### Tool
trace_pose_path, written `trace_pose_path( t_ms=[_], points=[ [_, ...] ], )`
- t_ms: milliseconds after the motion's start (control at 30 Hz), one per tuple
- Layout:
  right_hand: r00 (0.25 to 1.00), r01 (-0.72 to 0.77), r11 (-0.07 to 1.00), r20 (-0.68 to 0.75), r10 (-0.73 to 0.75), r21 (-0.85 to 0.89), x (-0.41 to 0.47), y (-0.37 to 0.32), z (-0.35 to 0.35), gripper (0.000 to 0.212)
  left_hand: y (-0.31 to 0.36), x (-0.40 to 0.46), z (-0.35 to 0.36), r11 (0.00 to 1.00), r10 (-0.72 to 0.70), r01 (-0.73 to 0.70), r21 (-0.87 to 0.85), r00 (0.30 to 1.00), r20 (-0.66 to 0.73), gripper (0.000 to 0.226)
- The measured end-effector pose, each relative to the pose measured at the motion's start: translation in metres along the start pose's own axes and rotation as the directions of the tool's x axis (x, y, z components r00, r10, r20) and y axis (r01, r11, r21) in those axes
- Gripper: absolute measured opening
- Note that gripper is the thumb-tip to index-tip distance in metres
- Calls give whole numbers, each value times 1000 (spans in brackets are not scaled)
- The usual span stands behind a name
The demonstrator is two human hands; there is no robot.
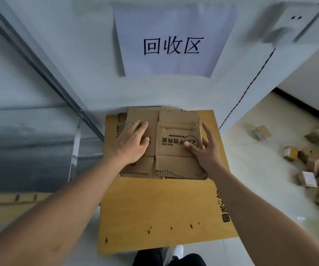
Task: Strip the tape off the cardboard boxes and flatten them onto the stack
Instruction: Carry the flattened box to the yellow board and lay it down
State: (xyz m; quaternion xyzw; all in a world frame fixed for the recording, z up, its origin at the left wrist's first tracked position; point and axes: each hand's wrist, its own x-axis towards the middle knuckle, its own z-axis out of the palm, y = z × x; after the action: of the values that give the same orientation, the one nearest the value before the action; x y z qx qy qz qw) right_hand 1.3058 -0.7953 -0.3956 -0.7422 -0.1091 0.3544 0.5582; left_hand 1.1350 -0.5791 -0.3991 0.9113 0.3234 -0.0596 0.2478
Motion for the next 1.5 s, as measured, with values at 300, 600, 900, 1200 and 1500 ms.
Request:
trace_pose_path(
  t_ms=[300, 600, 900, 1200, 1500],
  points=[
    [998, 9, 995, 61, -3, -100, 108, 12, 25, 91, -20, 71, 33, 996, -26, 26, 90, 1000, 7, 67],
    [983, 164, 406, 117, -139, -899, 141, 38, 24, 79, -26, 92, 82, 965, -121, 87, 249, 985, 126, 77],
    [850, 452, 138, 472, 234, -881, 149, 9, 73, 107, -13, 104, 58, 953, -138, 45, 298, 944, 299, 96],
    [858, 472, 21, 465, 218, -881, 146, 30, 76, 135, -19, 94, 75, 927, -103, 18, 374, 973, 206, 105],
    [851, 443, 95, 451, 268, -892, 147, 12, 77, 121, -9, 102, 46, 945, -132, 42, 326, 957, 258, 99]
  ],
)
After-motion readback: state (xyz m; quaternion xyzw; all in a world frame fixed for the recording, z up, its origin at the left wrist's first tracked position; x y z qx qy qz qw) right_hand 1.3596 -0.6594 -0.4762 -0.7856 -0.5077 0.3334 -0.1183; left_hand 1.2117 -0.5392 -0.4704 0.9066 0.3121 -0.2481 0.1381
